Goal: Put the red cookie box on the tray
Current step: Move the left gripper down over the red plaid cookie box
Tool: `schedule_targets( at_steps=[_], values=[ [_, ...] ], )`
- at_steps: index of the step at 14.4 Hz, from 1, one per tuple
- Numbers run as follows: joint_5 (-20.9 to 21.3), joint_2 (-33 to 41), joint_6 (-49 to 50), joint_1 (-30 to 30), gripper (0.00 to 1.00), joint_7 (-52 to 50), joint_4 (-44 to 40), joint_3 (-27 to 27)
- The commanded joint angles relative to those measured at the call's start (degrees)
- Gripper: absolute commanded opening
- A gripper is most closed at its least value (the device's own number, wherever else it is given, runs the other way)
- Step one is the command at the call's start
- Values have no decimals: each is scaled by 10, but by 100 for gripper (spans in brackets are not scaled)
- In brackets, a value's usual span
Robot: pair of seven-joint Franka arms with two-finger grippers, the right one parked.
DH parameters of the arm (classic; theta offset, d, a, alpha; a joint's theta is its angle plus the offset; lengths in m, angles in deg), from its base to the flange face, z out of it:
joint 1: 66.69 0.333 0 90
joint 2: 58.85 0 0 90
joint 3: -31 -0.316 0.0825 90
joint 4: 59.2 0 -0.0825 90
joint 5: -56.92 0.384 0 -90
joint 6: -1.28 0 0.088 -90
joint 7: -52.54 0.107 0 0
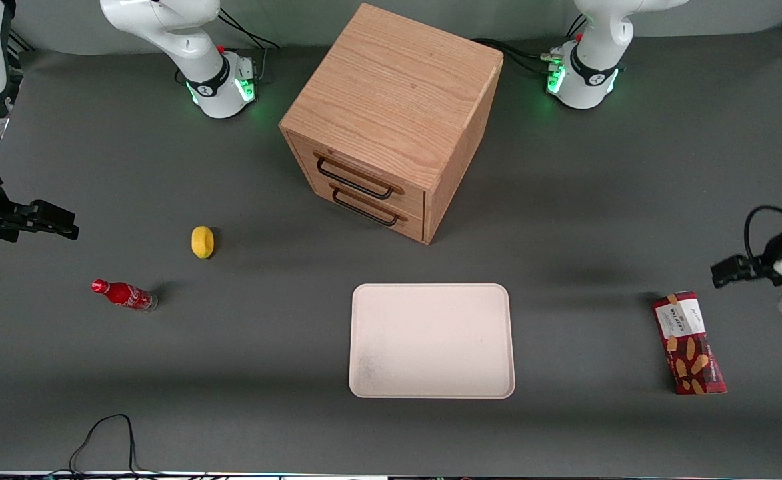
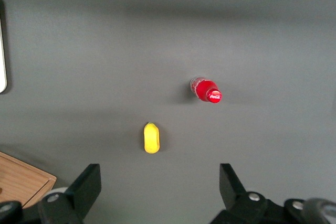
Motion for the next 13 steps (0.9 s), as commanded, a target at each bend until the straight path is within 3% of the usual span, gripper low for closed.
schedule_targets(
  at_steps=[1, 4, 7, 9, 10, 11, 13],
  values=[
    [2, -88, -35, 18, 99, 29, -63, -6],
    [-4, -148, -98, 17, 99, 28, -63, -10],
    [-57, -186, -135, 13, 99, 29, -63, -11],
    [-56, -209, -167, 11, 94, 31, -60, -11],
    [-53, -216, -179, 10, 79, 31, -58, -11],
    [-52, -218, -179, 9, 57, 30, -58, -11],
    [-52, -219, -173, 9, 6, 26, -56, -11]
  ],
)
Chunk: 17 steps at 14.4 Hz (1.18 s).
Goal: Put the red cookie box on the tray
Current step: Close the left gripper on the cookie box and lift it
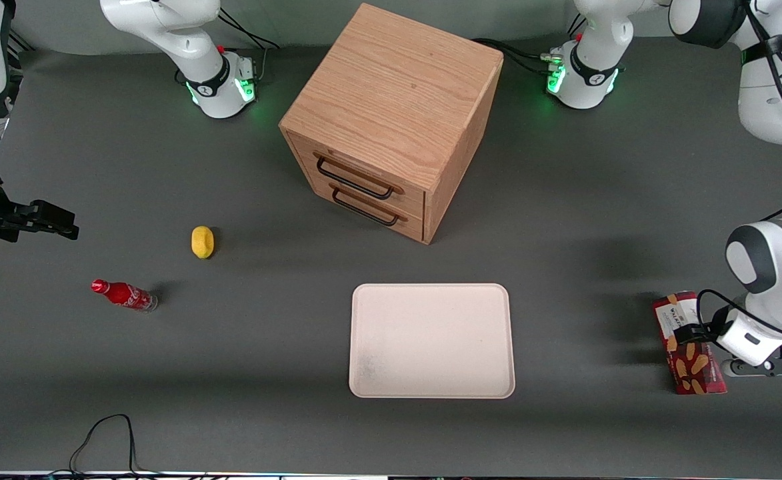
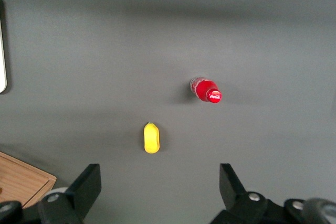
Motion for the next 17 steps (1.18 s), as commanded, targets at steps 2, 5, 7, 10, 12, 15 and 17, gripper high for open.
schedule_targets(
  at_steps=[2, 5, 7, 10, 12, 15, 17],
  values=[
    [-6, -5, 6, -7, 0, 6, -9, -6],
    [-1, -1, 13, -11, 0, 7, -9, -6],
    [0, 12, 36, -15, 0, 7, -12, -5],
    [2, 65, 106, -32, 0, 6, -16, 1],
    [2, 97, 159, -48, 0, -1, -32, 38],
    [-2, 103, 234, -94, 0, -72, -92, 60],
    [0, 96, 241, -121, 0, -146, -116, 90]
  ],
)
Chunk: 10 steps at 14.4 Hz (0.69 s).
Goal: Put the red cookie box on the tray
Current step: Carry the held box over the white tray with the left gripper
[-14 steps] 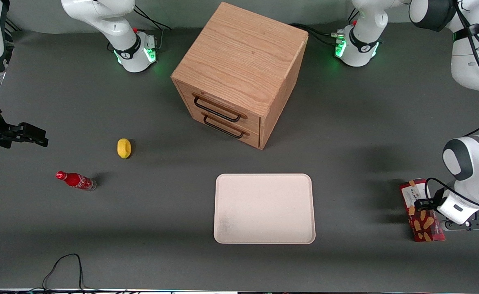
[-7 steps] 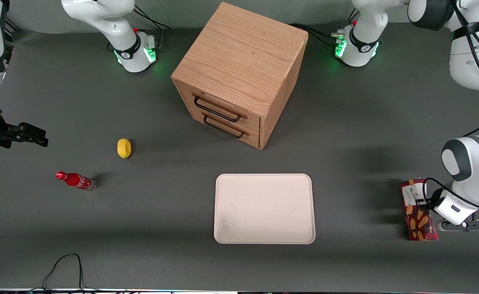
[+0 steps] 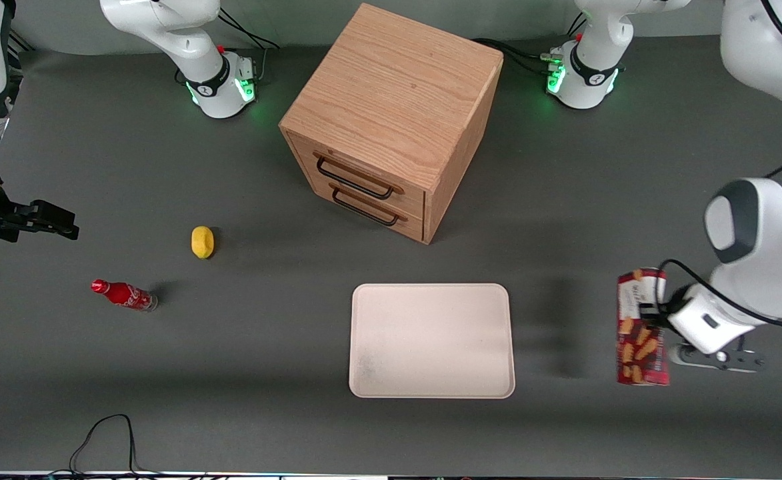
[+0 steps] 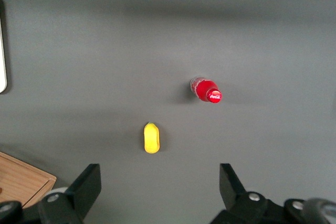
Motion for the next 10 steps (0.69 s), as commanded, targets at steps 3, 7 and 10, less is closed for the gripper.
schedule_targets(
  at_steps=[3, 7, 10],
  values=[
    [1, -47, -25, -63, 0, -175, -41, 43],
    [48, -114, -135, -107, 0, -224, -37, 44],
    [67, -149, -172, -113, 0, -248, -36, 44]
  ],
)
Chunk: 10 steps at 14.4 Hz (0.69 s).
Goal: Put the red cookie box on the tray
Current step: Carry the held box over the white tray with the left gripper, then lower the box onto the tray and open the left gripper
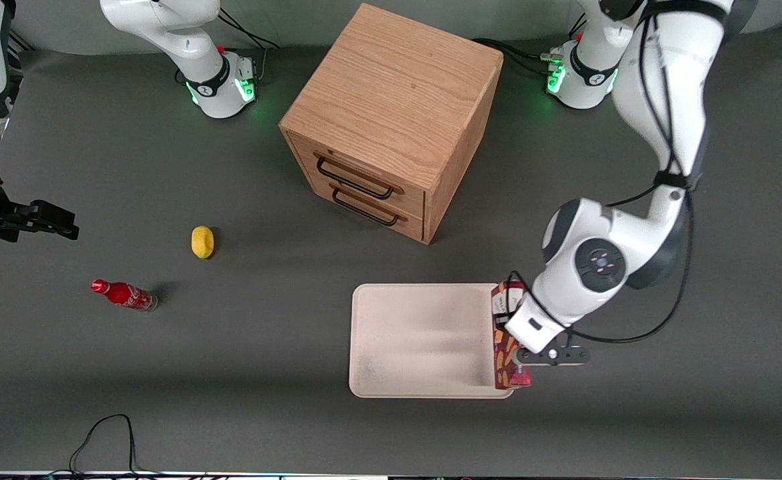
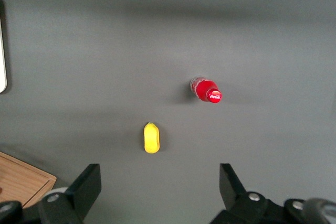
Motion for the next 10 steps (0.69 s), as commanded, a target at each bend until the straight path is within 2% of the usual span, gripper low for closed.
schedule_targets(
  at_steps=[1, 6, 7, 8, 9, 10],
  values=[
    [23, -26, -15, -6, 0, -21, -21, -3],
    [23, -36, -21, -14, 0, -36, -20, -3],
    [23, -36, -21, -14, 14, -36, -18, -3],
    [28, -35, -22, -14, 70, -34, -17, -3],
    [51, -35, -27, -14, 100, -29, -14, -3],
    [62, -33, -34, -14, 100, -36, -13, -2]
  ],
)
